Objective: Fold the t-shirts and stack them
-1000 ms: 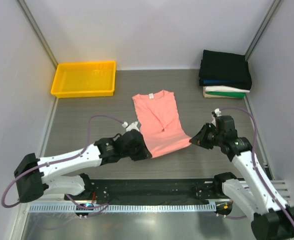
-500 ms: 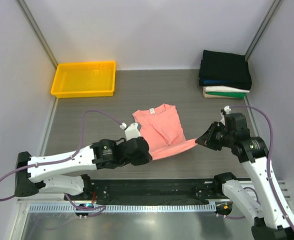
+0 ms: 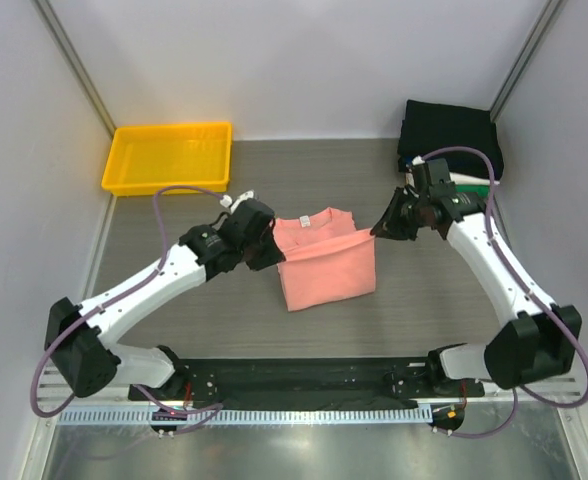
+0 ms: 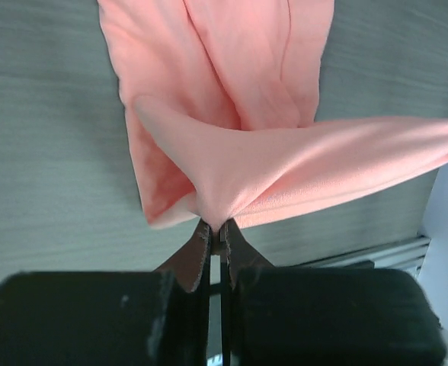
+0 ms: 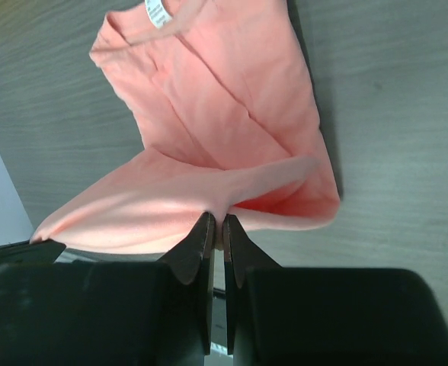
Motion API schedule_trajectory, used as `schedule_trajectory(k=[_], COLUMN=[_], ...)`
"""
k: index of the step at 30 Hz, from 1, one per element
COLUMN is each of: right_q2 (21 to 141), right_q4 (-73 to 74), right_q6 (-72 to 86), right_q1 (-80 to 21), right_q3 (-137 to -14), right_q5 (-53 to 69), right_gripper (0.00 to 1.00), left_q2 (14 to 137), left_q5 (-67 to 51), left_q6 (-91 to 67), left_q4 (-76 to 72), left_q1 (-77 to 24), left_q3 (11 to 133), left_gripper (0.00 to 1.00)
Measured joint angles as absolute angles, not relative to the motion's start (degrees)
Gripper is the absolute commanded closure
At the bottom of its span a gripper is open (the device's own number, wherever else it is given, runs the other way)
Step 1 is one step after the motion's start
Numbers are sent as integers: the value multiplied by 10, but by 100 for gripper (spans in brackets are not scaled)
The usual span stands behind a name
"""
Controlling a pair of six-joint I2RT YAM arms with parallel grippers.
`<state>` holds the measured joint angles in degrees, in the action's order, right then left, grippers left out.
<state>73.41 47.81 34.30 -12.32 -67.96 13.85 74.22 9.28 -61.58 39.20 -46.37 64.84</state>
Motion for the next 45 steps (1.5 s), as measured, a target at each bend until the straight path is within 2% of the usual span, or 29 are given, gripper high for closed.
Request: schedule_trajectory(k=[8,10,11,12,13,14,17,18,20,24,29,35,40,45], right_q2=[912,971,1007,1045,1081,1121,1257,1309,1361,1337,1190,1040,995,964], right_q4=[447,439,443,444,442,441,459,458,458,444,378,277,227,226], right_q6=[327,324,324,322,322,323,316,315,311,300,301,323,359,377], right_q1=[-124,-124,-124,-124,-124,-124,-117,-114,-110,-102,-99,-124,-224,-297], right_q3=[-802,-848,-881,-919,-952,-993,-1146,-1211,-1266,-1173,-905,-686,-604,-595], right_q5=[139,142,143,143,145,146,138,136,133,126,123,119,106,100], right_gripper=[99,99,95,84,62,31,16,15,13,12,13,16,16,11], left_q2=[848,896,925,954,994,1039,1207,1261,1341,1330,1182,1067,1058,1020], left_q5=[-11,-44,-62,-73,-89,-101,-129,-132,-133,-134,-130,-116,-112,-102], left_q6=[-547,-531,-522,-514,-502,-487,-452,-439,-424,-412,-413,-414,-415,-412], left_q4=[362,356,357,355,353,363,411,437,472,501,481,432,411,419], left_q1=[-337,-300,-282,-265,-245,-225,-173,-162,-143,-134,-150,-176,-188,-188], left_q3=[701,731,750,770,798,834,1006,1067,1157,1128,967,837,761,727], left_gripper=[100,96,90,83,60,51,32,32,30,28,28,31,31,32])
